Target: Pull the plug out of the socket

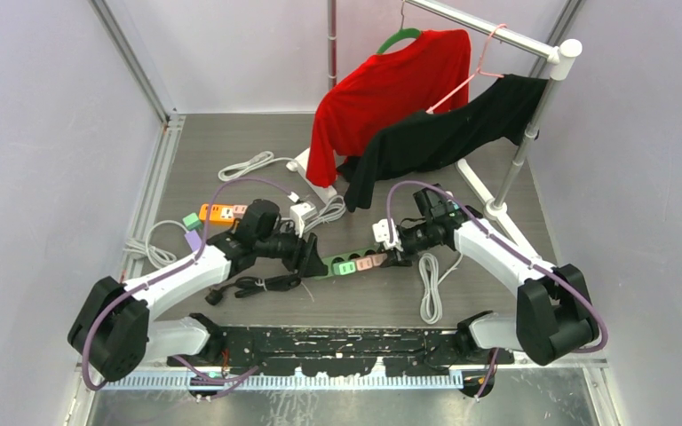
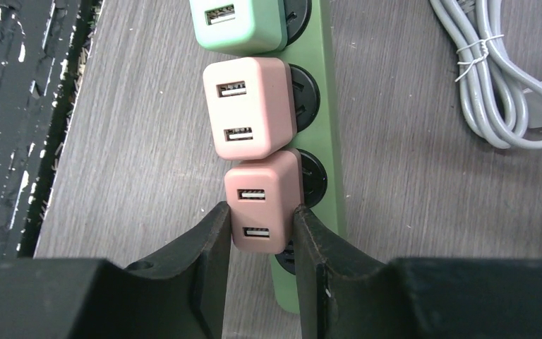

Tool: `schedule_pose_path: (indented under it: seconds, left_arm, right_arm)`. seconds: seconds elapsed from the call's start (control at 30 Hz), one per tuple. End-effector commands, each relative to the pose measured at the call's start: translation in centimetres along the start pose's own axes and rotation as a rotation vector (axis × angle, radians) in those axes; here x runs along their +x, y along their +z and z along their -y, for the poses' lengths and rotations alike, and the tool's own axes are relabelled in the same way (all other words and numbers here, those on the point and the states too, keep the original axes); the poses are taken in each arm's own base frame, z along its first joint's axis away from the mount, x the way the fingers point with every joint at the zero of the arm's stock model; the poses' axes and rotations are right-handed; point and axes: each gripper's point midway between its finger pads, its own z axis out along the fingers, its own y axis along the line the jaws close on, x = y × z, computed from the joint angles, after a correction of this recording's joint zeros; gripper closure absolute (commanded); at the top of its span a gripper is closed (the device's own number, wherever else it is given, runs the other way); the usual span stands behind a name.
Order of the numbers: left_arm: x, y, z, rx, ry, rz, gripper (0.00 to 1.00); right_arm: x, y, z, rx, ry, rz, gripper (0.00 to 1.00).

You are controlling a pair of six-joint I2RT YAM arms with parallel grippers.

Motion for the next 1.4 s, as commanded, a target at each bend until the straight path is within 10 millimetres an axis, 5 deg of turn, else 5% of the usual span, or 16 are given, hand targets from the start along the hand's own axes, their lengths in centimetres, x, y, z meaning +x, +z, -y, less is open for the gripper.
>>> schedule_pose_path:
  seconds: [0.0,0.47,0.63,0.87,1.03,1.17,1.37]
  left_arm:
    - [-1.4,-0.2,1.2,0.052,0.055,0.046,0.41]
    - [-3.0,0.7,0.0,0.043,-0.190,0.117,0.30]
    - [-4.5,-0.7,2.3,0.082,0.010,0.220,0.30]
    - [-4.6,-3.5,7.5,0.072,0.564,0.442,0.21]
    - [-5.5,-5.2,6.8,-0.005,0.494,0.593,0.00]
    - [-5.6,-5.8,6.9,-0.004,0.517,0.629,0.01]
    - [-5.1,-3.8,7.3,0.052,0.545,0.537,0.04]
  right_arm:
    - [0.8,-0.4,-1.1,-0.024,0.132,-0.052,0.84]
    - [1.5,-0.9,-2.1,-0.060,0.083,-0.082,0.87]
    - [1.3,-0.8,-1.9,-0.066,0.153,-0.073,0.87]
    - [1.2,-0.8,-1.4,-0.138,0.364,-0.095,0.88]
    - [1.6,-0.8,-0.4,-0.093,0.426,-0.122,0.87]
    - [1.9,-0.9,0.2,-0.063,0.447,-0.147,0.85]
    - [2.5,-0.9,0.2,-0.053,0.442,-0.168,0.82]
